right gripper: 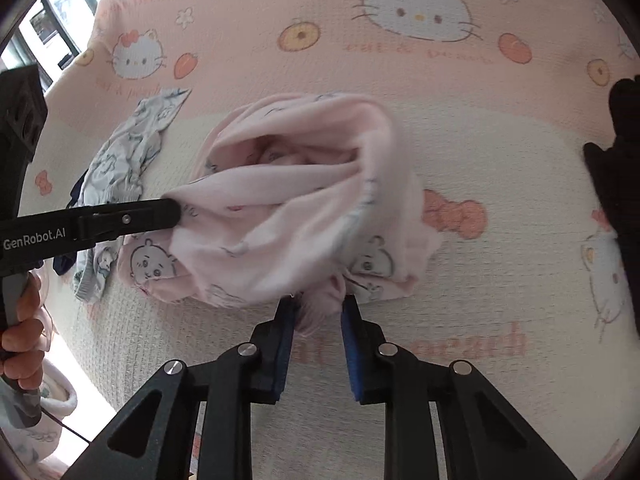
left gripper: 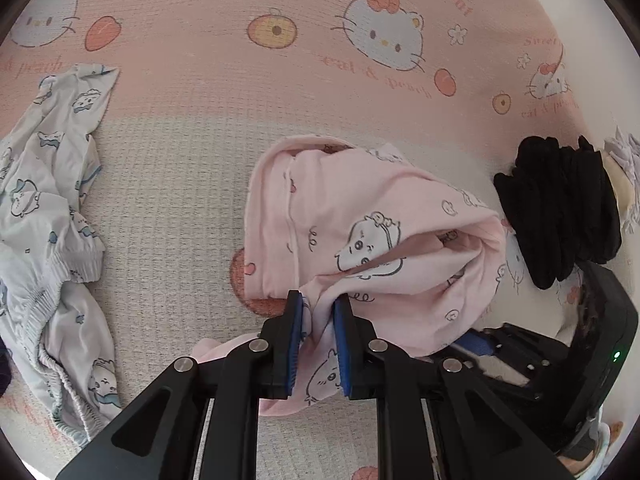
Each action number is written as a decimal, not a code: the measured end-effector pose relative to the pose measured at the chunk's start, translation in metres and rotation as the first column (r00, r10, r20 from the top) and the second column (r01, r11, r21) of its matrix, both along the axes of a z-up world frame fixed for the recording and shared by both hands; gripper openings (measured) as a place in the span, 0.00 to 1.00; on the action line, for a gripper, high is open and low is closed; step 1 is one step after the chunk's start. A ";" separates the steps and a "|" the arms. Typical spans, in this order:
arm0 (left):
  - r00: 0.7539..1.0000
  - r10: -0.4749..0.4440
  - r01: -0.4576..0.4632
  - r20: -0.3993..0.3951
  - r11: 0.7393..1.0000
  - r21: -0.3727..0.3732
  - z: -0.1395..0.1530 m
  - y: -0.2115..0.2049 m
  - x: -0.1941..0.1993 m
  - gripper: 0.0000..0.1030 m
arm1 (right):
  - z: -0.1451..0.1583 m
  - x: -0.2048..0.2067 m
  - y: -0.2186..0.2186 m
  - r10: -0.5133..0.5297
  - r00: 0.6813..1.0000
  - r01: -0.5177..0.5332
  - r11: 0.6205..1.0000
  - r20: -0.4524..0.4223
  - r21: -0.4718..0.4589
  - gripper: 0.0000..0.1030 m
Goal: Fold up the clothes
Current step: 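Regrasp the pink top with the right gripper while the left holds it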
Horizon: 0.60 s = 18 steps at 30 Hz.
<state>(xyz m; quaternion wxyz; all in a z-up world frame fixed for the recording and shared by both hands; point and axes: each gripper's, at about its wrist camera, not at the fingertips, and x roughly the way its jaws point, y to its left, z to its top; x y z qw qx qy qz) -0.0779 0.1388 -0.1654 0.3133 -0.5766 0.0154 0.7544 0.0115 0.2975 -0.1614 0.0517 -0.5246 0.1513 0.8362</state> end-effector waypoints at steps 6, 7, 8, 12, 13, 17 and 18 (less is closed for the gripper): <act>0.999 0.035 -0.035 -0.011 0.999 -0.005 0.006 0.033 -0.030 0.13 | 0.006 0.010 0.038 -0.114 0.993 0.114 0.993 -0.006 -0.043 0.21; 0.999 0.041 -0.041 -0.018 0.999 -0.007 0.008 0.026 -0.030 0.13 | 0.007 0.013 0.043 -0.126 0.992 0.126 0.992 -0.008 -0.029 0.21; 0.999 0.046 -0.046 -0.024 0.999 -0.010 0.009 0.020 -0.029 0.13 | 0.009 0.015 0.049 -0.145 0.989 0.145 0.989 -0.010 -0.013 0.21; 0.998 0.049 -0.050 -0.035 0.999 -0.017 0.014 -0.002 -0.029 0.13 | 0.012 0.026 0.068 -0.193 0.981 0.191 0.977 -0.020 -0.092 0.21; 0.998 0.048 -0.049 -0.035 0.999 -0.016 0.014 -0.003 -0.029 0.13 | 0.012 0.027 0.069 -0.189 0.982 0.185 0.975 -0.020 -0.119 0.21; 0.998 0.037 -0.038 -0.052 0.999 -0.024 0.017 -0.001 -0.029 0.13 | 0.002 0.018 0.062 -0.141 0.990 0.142 0.963 0.020 -0.228 0.23; 0.998 0.036 -0.037 -0.061 0.999 -0.031 0.018 -0.001 -0.029 0.13 | -0.004 0.017 0.060 -0.140 0.989 0.147 0.957 0.046 -0.251 0.35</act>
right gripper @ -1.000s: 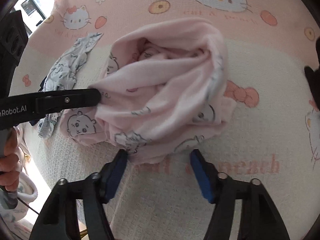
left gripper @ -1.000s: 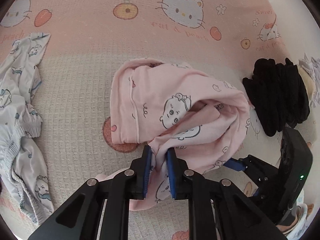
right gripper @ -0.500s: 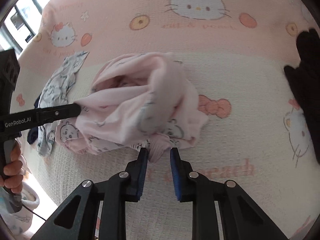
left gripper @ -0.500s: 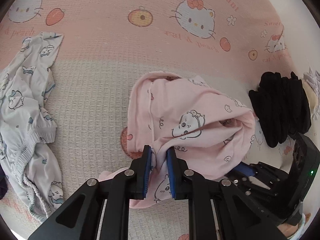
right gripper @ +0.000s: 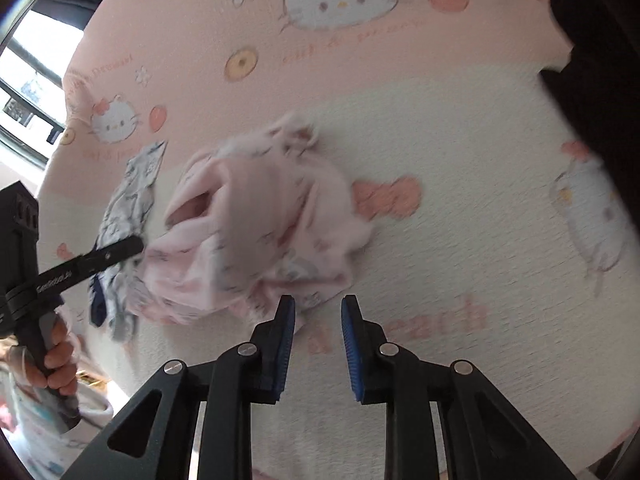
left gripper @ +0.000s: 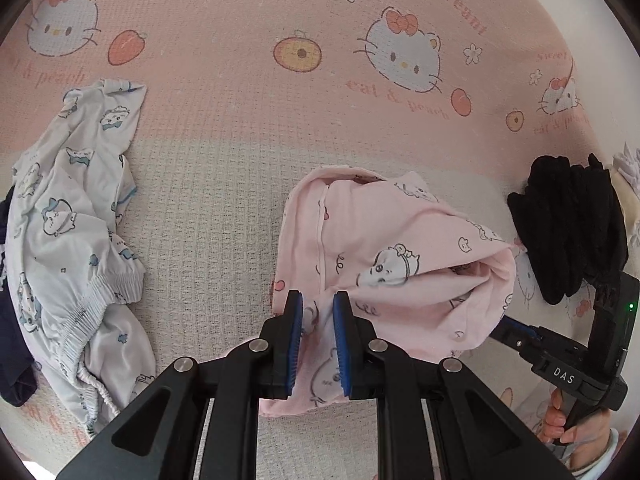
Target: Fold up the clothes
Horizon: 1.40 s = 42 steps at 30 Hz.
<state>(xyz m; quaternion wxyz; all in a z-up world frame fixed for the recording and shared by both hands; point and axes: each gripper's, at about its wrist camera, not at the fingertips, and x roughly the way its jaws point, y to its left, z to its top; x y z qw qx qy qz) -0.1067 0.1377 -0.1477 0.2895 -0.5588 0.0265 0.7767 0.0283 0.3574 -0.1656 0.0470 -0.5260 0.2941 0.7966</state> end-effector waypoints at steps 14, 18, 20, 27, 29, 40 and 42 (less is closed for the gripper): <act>0.977 0.034 -0.073 0.210 0.981 0.180 -0.005 -0.021 -0.013 0.69 | -0.017 -0.004 -0.011 -0.056 0.998 0.056 0.995 0.007 -0.077 0.63; 0.994 -0.011 -0.012 0.107 0.978 0.209 0.002 -0.007 0.000 0.69 | -0.013 -0.007 -0.008 -0.068 0.998 0.067 0.997 -0.015 -0.049 0.70; 0.996 -0.055 0.068 -0.067 0.976 0.206 0.008 0.007 0.013 0.69 | -0.010 -0.004 -0.003 -0.086 0.996 0.085 0.996 -0.031 -0.028 0.70; 0.903 -0.247 0.244 -0.352 0.968 -0.054 0.009 0.061 0.058 0.69 | -0.001 0.004 0.013 -0.153 0.986 0.151 0.988 -0.072 -0.039 0.70; 0.901 -0.250 0.239 -0.354 0.968 -0.075 0.012 0.070 0.061 0.69 | -0.002 0.007 0.017 -0.173 0.983 0.170 0.984 -0.056 -0.050 0.70; 0.918 -0.327 0.339 -0.223 0.941 0.016 0.014 0.085 0.077 0.67 | 0.011 0.036 0.031 -0.203 0.974 0.186 0.969 -0.097 -0.160 0.70; 0.928 -0.317 0.329 -0.195 0.944 0.030 0.013 0.087 0.075 0.67 | 0.014 0.034 0.028 -0.193 0.976 0.175 0.972 -0.106 -0.156 0.70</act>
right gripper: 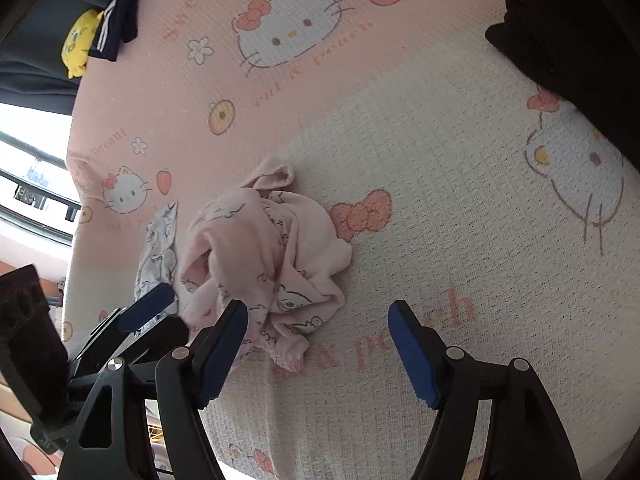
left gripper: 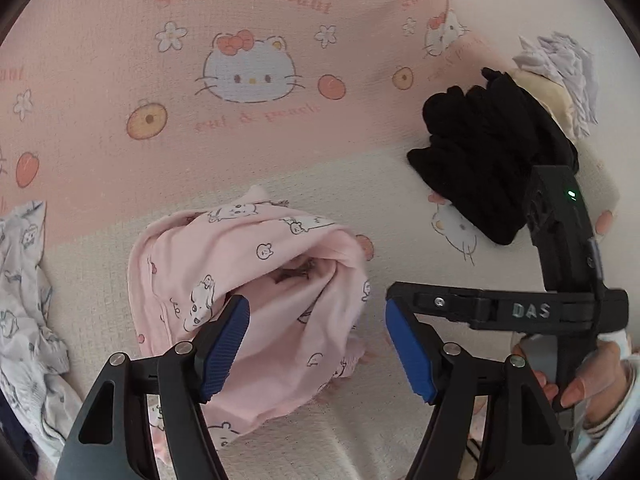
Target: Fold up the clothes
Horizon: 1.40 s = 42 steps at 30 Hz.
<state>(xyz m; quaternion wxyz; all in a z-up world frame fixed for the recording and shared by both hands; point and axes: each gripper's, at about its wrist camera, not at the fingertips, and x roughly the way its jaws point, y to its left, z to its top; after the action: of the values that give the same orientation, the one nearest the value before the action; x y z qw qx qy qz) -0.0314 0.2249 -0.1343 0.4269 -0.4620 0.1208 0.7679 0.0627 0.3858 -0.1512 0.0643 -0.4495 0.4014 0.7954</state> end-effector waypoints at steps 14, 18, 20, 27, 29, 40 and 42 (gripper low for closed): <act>0.990 0.006 0.002 0.140 0.998 -0.061 -0.029 0.042 -0.017 0.67 | -0.025 0.004 0.029 -0.129 0.989 0.138 0.981 0.067 -0.137 0.70; 0.991 0.017 -0.005 0.135 0.996 -0.094 -0.037 0.044 -0.025 0.61 | -0.030 -0.004 0.026 -0.118 0.990 0.129 0.980 0.084 -0.151 0.70; 0.990 0.022 -0.007 0.142 0.994 -0.107 -0.042 0.041 -0.028 0.61 | -0.031 -0.011 0.023 -0.102 0.991 0.114 0.982 0.087 -0.153 0.70; 0.982 0.027 -0.019 0.186 0.999 -0.047 -0.069 0.022 -0.034 0.63 | -0.035 -0.025 0.012 -0.066 0.993 0.083 0.981 0.100 -0.174 0.70; 0.987 -0.004 0.011 0.161 0.999 -0.039 -0.070 0.023 -0.028 0.75 | -0.036 -0.031 0.009 -0.059 0.993 0.077 0.982 0.105 -0.175 0.70; 0.992 -0.119 0.124 0.053 0.985 -0.118 -0.073 0.038 -0.008 0.98 | -0.039 -0.036 0.008 -0.056 0.991 0.079 0.979 0.121 -0.189 0.70; 0.995 -0.084 0.090 0.054 0.989 -0.120 -0.070 0.035 -0.012 0.88 | -0.039 -0.035 0.009 -0.056 0.991 0.080 0.978 0.125 -0.191 0.70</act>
<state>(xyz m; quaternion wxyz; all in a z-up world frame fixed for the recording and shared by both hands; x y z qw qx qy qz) -0.0438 0.2602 -0.2048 0.4337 -0.5004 0.1774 0.7281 0.0274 0.3949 -0.1904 0.0708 -0.4863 0.4884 0.7211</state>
